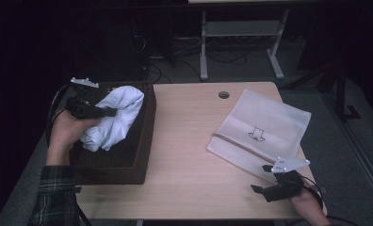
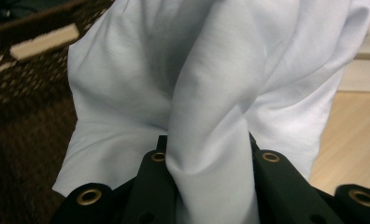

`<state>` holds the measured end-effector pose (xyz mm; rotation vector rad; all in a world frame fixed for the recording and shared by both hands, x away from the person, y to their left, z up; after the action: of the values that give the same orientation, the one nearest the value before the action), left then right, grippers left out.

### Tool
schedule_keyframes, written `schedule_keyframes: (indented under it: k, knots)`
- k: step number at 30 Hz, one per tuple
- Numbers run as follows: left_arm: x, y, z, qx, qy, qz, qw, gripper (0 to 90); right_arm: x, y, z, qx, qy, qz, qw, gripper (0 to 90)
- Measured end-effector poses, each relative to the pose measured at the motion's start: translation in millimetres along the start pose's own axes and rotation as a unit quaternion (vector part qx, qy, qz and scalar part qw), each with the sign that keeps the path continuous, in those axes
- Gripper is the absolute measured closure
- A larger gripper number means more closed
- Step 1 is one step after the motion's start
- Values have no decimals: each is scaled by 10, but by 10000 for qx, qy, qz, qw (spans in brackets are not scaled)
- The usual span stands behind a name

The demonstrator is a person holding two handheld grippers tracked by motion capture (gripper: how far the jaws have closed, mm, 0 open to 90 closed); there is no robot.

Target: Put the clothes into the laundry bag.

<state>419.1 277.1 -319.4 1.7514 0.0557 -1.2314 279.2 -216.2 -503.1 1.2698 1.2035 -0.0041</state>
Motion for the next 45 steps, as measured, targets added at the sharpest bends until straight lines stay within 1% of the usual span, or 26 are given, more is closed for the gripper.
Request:
schedule_keyframes:
  k: [1,2,3,4,5,12,15,16,17,22,23,24,25,28,34,35,36,39,40,42,44,45]
  knots:
    - [0,0,0,0,0,0,10000,770,0,0,0,0,0,0,10000,134]
    - [-15,79,67,114,-27,50,9999,770,1,1,4,-7,-1,9,10000,134]
    - [-15,79,67,114,-27,50,9999,770,1,0,2,2,2,3,10000,134]
    - [-13,153,144,181,-134,113,9997,769,1,0,1,-1,5,5,10000,133]
    - [-6,188,185,229,-176,139,9995,769,0,0,-1,-2,5,6,10000,133]
    - [36,439,459,529,-397,322,9973,769,-7,4,-8,-1,15,26,10000,134]
    - [68,539,586,647,-502,408,9958,769,-9,4,-9,0,20,33,10000,133]
    - [68,539,586,647,-502,408,9958,768,-9,4,-10,-2,23,38,10000,134]
    - [101,595,675,737,-604,455,9944,769,-9,5,-10,-9,24,42,10000,134]
    - [196,682,894,925,-744,453,9919,769,-13,5,-12,-11,29,49,10000,134]
    - [196,682,894,925,-744,453,9919,769,-13,5,-12,-11,29,49,10000,134]
    - [218,693,938,956,-767,450,9914,769,-14,5,-12,-8,28,50,10000,134]
    - [266,705,1026,1023,-804,421,9906,769,-15,4,-12,-10,26,53,10000,133]
    - [347,705,1149,1104,-883,391,9892,769,-17,4,-13,-17,30,51,10000,133]
    - [547,645,1358,1282,-959,234,9868,769,-18,5,-14,-12,35,70,10000,134]
    - [547,645,1358,1282,-959,234,9868,769,-18,5,-14,-12,35,70,10000,134]
    - [610,617,1422,1317,-991,192,9861,769,-18,5,-15,-22,35,74,10000,134]
    - [673,588,1479,1344,-1024,147,9855,769,-17,3,-12,-50,-11,88,9999,133]
    - [738,553,1532,1375,-1040,105,9850,769,-17,1,-13,-69,-16,83,9999,133]
    - [805,510,1581,1383,-1062,51,9847,768,-18,1,-13,-69,-10,91,9999,133]
    - [873,460,1620,1411,-1056,-13,9843,768,-18,2,-12,-61,-13,107,9999,132]
    - [873,460,1620,1411,-1056,-13,9843,768,-18,2,-12,-61,-13,107,9999,132]
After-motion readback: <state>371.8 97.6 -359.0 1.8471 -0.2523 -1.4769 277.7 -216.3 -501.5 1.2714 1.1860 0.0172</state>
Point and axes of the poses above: each handheld gripper's, and its own axes: x roughly forward along the jaws, y roughly out of its top, z roughly to its right, the point moved 7 cm from there along x, roughly forward along the jaws, and after that the axes turned 10 degrees about x, right-handed, at the moved point
